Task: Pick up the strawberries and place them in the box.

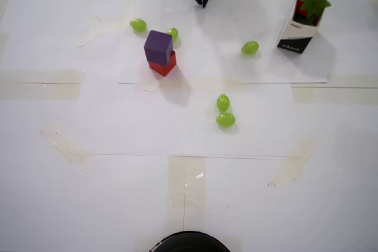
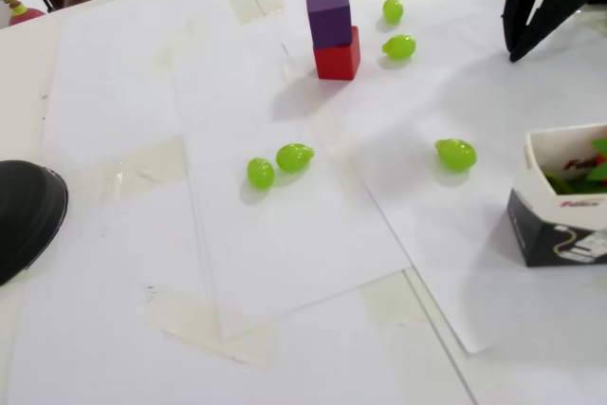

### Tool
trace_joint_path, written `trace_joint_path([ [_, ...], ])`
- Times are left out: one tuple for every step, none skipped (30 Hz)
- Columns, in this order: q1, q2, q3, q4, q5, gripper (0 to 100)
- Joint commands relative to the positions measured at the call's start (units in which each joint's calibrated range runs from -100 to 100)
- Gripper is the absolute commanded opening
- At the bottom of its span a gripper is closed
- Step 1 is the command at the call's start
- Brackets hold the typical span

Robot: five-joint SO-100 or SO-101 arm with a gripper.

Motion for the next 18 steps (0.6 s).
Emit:
trace_joint_path([
  [0.3,0.1,0.0,0.7,0.0,0],
  [0.3,0.1,0.0,0.7,0.0,0],
  [0.3,0.1,0.0,0.8,0.0,0],
  [0.3,0.1,0.0,0.8,0.0,0],
  [0.3,0.1,0.0,0.9,0.0,0],
  [0.3,0.1,0.0,0.9,0.0,0],
  [0.3,0.1,0.0,0.8,0.0,0],
  [0.3,0.1,0.0,0.7,0.0,0],
  [0.3,0.1,0.0,0.4,0.0,0],
  [0.3,0.1,0.0,0.0,0.0,0],
  [0.3,0.1,0.0,-0.4,0.0,0],
  [0.3,0.1,0.0,-0.6,0.0,0],
  [0.3,0.1,0.0,-0.2,0.0,0],
  [0.4,0.1,0.0,0.4,0.0,0],
  [0.5,0.1,0.0,0.6,0.0,0],
  [0.5,0.1,0.0,0.6,0.0,0],
  [0.5,0.1,0.0,0.7,0.0,0],
  [0.5,0.1,0.0,1.0,0.0,0],
])
